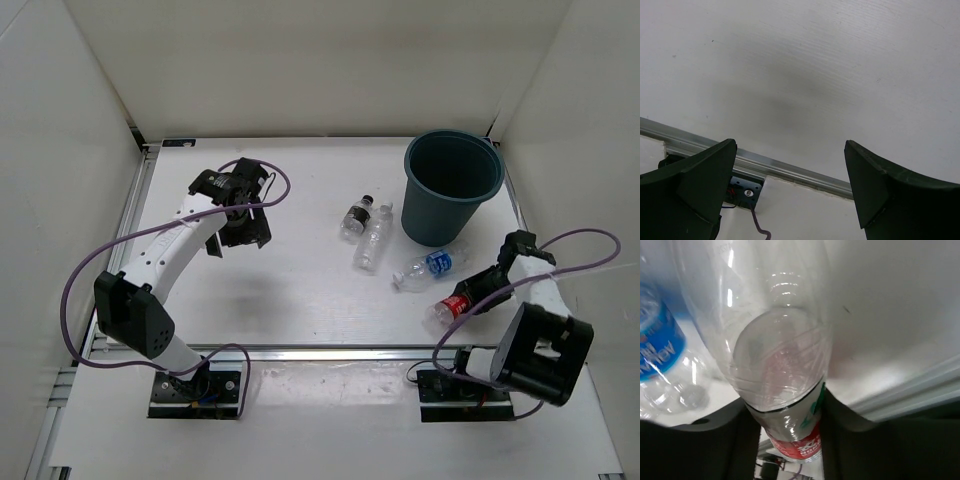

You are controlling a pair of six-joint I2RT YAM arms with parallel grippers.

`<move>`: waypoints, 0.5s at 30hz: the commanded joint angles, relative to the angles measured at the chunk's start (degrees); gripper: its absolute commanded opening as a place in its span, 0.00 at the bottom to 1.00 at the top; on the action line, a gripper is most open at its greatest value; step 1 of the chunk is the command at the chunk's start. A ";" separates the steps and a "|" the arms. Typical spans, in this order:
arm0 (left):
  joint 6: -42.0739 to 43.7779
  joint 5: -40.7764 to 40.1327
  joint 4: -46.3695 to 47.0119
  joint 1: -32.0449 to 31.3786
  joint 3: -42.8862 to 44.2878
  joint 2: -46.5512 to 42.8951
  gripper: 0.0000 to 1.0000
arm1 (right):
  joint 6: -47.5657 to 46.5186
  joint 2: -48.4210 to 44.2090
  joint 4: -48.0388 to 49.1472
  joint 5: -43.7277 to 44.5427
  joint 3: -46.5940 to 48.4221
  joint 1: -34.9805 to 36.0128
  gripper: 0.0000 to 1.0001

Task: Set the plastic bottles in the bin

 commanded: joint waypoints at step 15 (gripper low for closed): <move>0.10 0.27 0.64 -0.24 -0.43 -2.24 1.00 | 0.67 -17.31 -17.69 4.33 52.29 2.26 0.32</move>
